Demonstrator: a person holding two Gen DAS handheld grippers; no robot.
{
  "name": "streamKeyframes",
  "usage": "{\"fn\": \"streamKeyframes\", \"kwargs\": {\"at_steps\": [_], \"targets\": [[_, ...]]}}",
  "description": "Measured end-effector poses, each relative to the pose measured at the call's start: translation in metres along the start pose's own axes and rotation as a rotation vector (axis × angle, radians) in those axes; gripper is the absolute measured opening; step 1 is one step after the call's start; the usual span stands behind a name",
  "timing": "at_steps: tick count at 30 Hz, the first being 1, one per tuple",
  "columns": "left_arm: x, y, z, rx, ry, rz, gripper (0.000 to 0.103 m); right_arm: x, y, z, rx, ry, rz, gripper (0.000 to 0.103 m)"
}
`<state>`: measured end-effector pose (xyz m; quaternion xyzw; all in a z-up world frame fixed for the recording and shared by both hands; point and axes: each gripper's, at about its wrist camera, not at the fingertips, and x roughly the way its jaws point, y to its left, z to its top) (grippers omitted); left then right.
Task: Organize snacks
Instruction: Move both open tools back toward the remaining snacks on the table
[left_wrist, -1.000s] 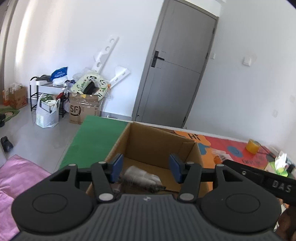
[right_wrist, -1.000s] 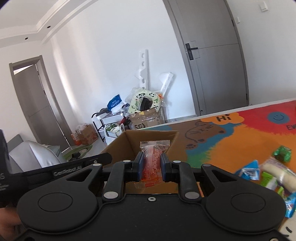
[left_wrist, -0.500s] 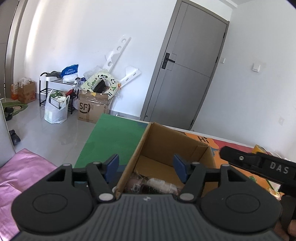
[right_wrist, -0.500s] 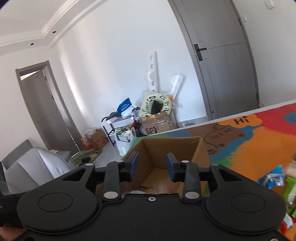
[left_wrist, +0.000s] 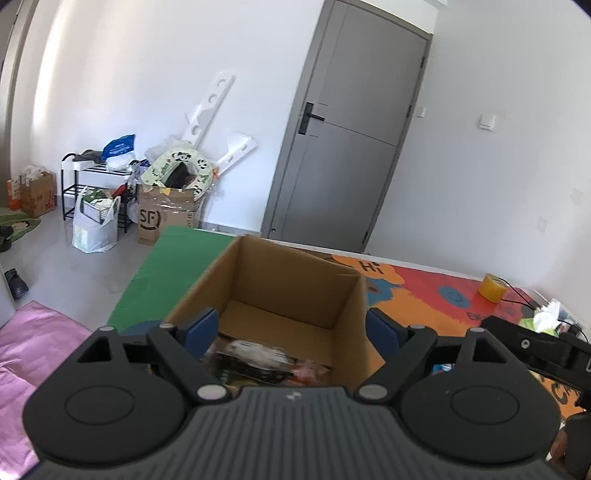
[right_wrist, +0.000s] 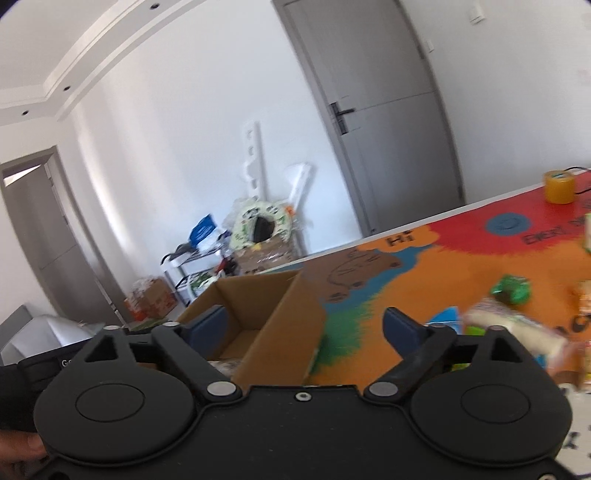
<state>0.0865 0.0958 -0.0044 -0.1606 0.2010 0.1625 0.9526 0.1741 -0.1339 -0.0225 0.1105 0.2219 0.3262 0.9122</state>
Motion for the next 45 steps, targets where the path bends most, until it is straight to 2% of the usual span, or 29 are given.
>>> {"fn": "streamKeyframes", "kwargs": {"at_steps": [3, 17, 28, 37, 45], "targets": [[-0.004, -0.013, -0.001, 0.017, -0.007, -0.030, 0.089, -0.014, -0.011, 0.000, -0.005, -0.020, -0.037, 0.102], [-0.016, -0.077, -0.020, 0.095, 0.028, -0.135, 0.091, -0.069, -0.070, -0.005, 0.035, -0.014, -0.168, 0.103], [-0.020, -0.110, -0.030, 0.157, 0.060, -0.199, 0.091, -0.104, -0.106, -0.011, 0.078, -0.045, -0.259, 0.103], [-0.015, -0.128, -0.044, 0.190, 0.082, -0.231, 0.092, -0.116, -0.133, -0.019, 0.101, -0.047, -0.298, 0.103], [0.005, -0.141, -0.061, 0.201, 0.109, -0.266, 0.091, -0.106, -0.153, -0.032, 0.131, -0.014, -0.300, 0.102]]}}
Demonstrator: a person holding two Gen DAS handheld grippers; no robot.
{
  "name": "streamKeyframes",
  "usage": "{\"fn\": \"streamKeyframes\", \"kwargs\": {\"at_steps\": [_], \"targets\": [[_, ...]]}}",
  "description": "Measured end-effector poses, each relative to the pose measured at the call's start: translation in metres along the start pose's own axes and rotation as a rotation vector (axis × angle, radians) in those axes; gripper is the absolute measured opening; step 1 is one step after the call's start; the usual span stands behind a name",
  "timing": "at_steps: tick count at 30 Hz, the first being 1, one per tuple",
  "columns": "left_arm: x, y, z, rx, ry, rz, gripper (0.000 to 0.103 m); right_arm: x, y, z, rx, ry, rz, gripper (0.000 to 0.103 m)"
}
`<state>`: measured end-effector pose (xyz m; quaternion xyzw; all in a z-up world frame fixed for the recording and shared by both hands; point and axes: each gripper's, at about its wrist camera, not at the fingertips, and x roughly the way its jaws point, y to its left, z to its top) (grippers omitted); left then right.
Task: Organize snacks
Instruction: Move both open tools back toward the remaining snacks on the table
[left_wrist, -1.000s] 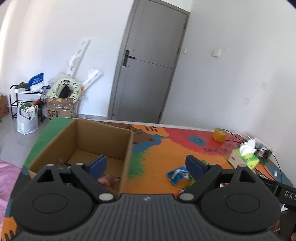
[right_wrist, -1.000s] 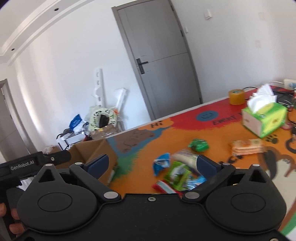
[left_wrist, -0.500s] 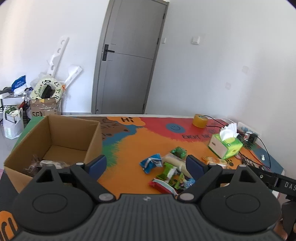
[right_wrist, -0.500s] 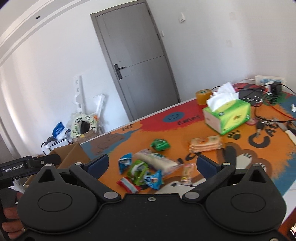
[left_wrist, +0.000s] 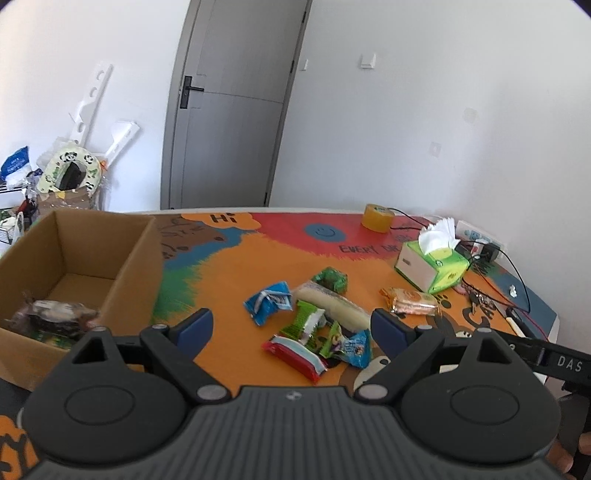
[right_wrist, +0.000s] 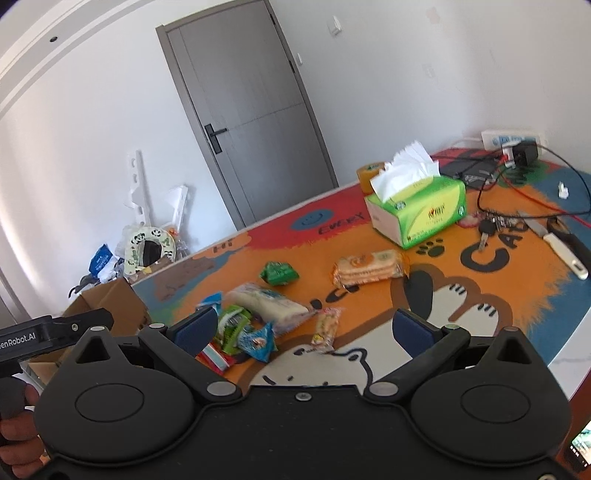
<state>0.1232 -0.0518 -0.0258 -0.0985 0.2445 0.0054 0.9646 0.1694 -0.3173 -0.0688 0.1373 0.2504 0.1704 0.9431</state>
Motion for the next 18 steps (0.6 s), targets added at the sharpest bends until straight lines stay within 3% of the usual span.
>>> {"fn": "streamKeyframes", "kwargs": {"at_steps": [4, 7, 12, 18], "targets": [[0.023, -0.002, -0.005, -0.002, 0.037, 0.003, 0.089, 0.016, -0.003, -0.004, 0.004, 0.032, 0.006, 0.101], [0.042, -0.001, -0.008, -0.014, 0.045, 0.008, 0.088, 0.029, -0.003, -0.007, -0.006, 0.043, 0.023, 0.094], [0.069, -0.002, -0.014, -0.011, 0.094, 0.020, 0.077, 0.055, -0.009, -0.012, 0.035, 0.105, 0.070, 0.077], [0.098, -0.002, -0.021, -0.027, 0.143, 0.026, 0.062, 0.082, -0.007, -0.016, 0.047, 0.166, 0.118, 0.068]]}}
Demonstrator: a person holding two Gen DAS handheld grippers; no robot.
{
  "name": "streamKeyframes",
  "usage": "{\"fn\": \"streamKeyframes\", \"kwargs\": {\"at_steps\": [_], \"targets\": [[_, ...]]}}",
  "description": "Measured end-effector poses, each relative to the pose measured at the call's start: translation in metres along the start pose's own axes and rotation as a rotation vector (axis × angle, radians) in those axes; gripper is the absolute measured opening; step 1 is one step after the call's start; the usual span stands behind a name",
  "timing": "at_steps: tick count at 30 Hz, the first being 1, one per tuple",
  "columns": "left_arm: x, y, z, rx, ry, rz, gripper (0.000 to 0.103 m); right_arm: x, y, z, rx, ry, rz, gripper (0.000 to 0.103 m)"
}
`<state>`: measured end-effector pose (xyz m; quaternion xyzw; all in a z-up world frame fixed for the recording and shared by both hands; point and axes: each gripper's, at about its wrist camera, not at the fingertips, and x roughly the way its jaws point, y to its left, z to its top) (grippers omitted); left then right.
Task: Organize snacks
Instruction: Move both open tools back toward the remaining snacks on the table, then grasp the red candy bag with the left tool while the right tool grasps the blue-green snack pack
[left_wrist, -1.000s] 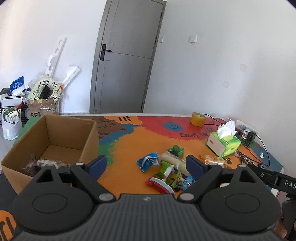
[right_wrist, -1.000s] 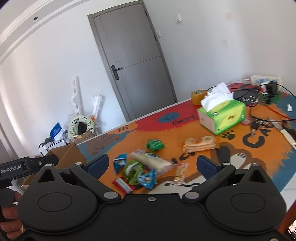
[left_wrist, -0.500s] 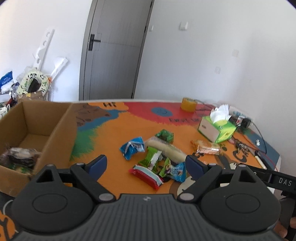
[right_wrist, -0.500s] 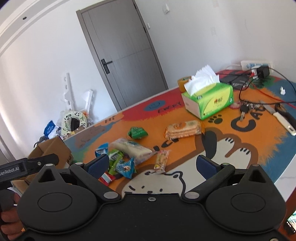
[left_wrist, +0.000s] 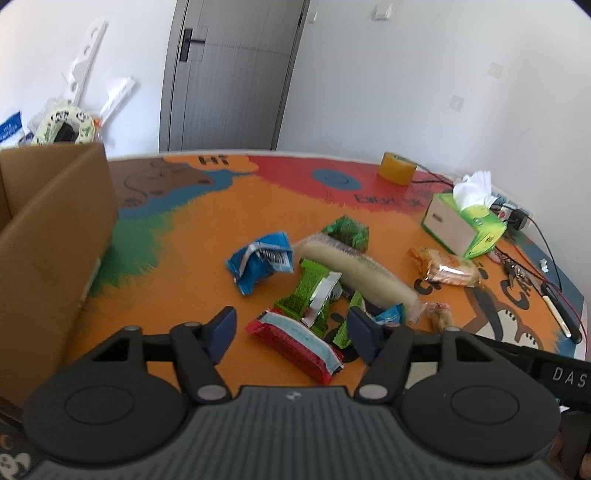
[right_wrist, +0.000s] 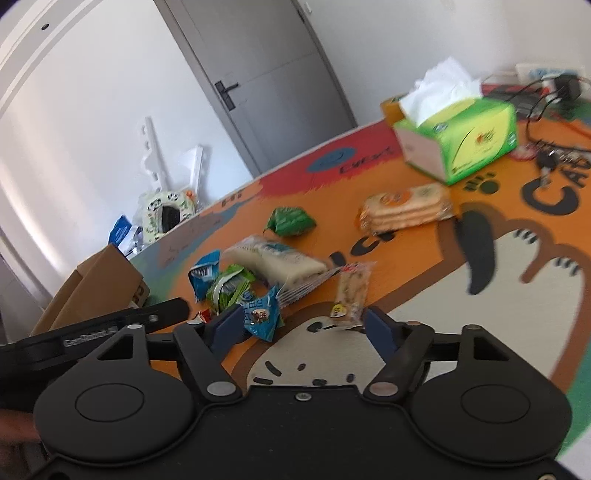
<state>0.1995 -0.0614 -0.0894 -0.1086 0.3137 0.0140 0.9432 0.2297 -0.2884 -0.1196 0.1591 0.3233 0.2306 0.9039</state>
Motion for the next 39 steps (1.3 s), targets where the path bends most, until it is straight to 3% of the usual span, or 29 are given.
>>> {"fn": "streamKeyframes", "kwargs": {"at_steps": [10, 14, 16, 34, 37, 38, 39], "targets": [[0.026, -0.009, -0.008, 0.036, 0.036, 0.015, 0.058, 0.018, 0.005, 0.000, 0.002, 0.040, 0.013, 0.068], [0.022, -0.007, -0.011, 0.058, 0.021, 0.033, 0.029, 0.020, 0.008, 0.002, 0.003, 0.042, 0.012, 0.068], [0.019, -0.001, -0.012, 0.045, 0.023, 0.010, 0.022, 0.022, 0.012, 0.001, 0.002, 0.043, 0.012, 0.068], [-0.003, 0.029, -0.017, -0.018, 0.015, 0.021, 0.021, 0.046, 0.049, -0.004, -0.080, 0.049, 0.004, 0.072], [-0.003, 0.031, -0.019, -0.012, 0.011, 0.029, 0.022, 0.048, 0.054, -0.006, -0.107, 0.040, -0.049, 0.055], [-0.003, 0.031, -0.019, -0.007, 0.008, 0.037, 0.022, 0.047, 0.052, -0.006, -0.100, 0.037, -0.056, 0.040], [-0.003, 0.030, -0.020, -0.003, 0.006, 0.045, 0.023, 0.047, 0.047, -0.005, -0.071, 0.043, -0.035, 0.031]]}}
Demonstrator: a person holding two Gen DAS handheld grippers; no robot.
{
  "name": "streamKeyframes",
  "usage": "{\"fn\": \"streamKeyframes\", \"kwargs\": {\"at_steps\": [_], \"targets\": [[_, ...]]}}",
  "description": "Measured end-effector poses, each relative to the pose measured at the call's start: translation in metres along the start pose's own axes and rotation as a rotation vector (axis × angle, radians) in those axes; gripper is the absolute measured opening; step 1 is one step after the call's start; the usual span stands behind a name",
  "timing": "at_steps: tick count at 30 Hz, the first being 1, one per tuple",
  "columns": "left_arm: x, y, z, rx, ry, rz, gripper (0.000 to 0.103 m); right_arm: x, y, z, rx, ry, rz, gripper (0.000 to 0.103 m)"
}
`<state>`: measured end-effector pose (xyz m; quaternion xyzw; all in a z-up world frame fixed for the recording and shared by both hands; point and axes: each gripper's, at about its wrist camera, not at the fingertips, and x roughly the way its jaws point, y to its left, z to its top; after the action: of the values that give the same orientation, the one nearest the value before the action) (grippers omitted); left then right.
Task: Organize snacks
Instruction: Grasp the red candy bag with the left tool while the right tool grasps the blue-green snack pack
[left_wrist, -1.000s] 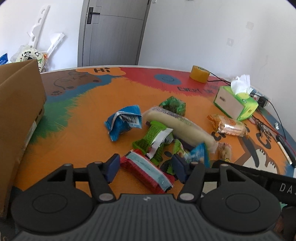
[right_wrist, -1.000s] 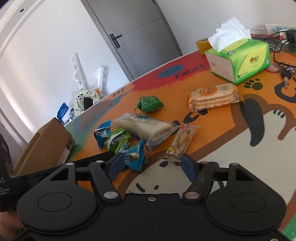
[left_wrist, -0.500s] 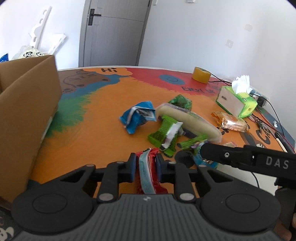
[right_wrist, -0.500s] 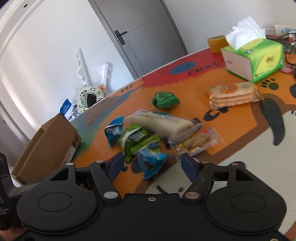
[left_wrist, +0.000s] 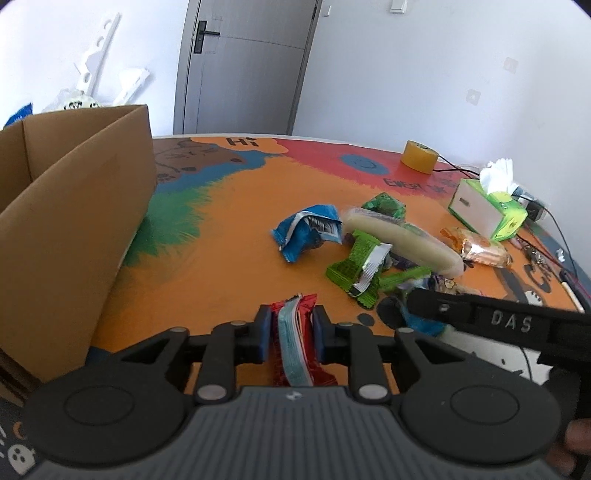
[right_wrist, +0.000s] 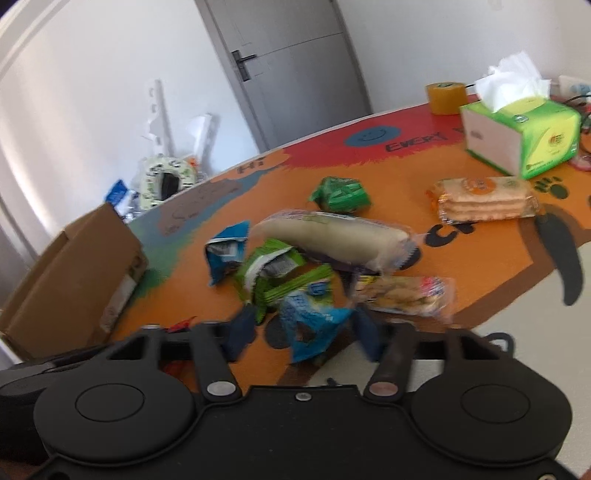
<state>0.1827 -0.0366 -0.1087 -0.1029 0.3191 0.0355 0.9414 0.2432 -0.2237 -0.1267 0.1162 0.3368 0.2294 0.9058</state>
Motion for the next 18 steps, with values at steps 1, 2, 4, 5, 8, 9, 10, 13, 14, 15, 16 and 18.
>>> {"fn": "streamKeyframes", "kwargs": {"at_steps": [1, 2, 4, 5, 8, 9, 10, 13, 14, 15, 16, 18], "targets": [[0.000, -0.001, 0.000, 0.004, 0.000, 0.004, 0.025, -0.001, -0.005, 0.000, 0.032, 0.002, 0.024, 0.030], [0.000, -0.002, -0.001, 0.011, 0.000, 0.007, 0.025, -0.003, -0.009, -0.001, 0.047, -0.001, 0.031, 0.026], [-0.001, -0.005, -0.002, 0.032, -0.003, 0.019, 0.026, -0.008, -0.012, -0.005, 0.059, -0.009, 0.045, 0.025], [-0.001, -0.006, -0.003, 0.040, -0.005, 0.025, 0.027, -0.010, -0.013, -0.007, 0.062, -0.014, 0.053, 0.024], [-0.002, -0.009, -0.005, 0.060, -0.008, 0.044, 0.028, -0.018, -0.017, -0.011, 0.070, -0.031, 0.078, 0.024], [-0.003, -0.009, -0.006, 0.062, -0.007, 0.048, 0.028, -0.020, -0.017, -0.012, 0.072, -0.034, 0.082, 0.024], [-0.003, -0.010, -0.007, 0.066, -0.008, 0.051, 0.028, -0.022, -0.018, -0.013, 0.074, -0.039, 0.085, 0.024], [-0.004, -0.011, -0.009, 0.086, -0.015, 0.057, 0.028, -0.027, -0.019, -0.015, 0.077, -0.053, 0.097, 0.024], [-0.004, -0.011, -0.010, 0.091, -0.018, 0.064, 0.024, -0.027, -0.019, -0.016, 0.080, -0.058, 0.099, 0.024], [-0.004, -0.011, -0.010, 0.093, -0.019, 0.069, 0.020, -0.028, -0.020, -0.016, 0.084, -0.061, 0.100, 0.024], [-0.005, -0.010, -0.010, 0.089, -0.021, 0.067, 0.019, -0.029, -0.021, -0.017, 0.090, -0.065, 0.103, 0.024], [-0.006, -0.008, -0.009, 0.077, -0.015, 0.057, 0.019, -0.031, -0.022, -0.019, 0.096, -0.074, 0.107, 0.024]]}}
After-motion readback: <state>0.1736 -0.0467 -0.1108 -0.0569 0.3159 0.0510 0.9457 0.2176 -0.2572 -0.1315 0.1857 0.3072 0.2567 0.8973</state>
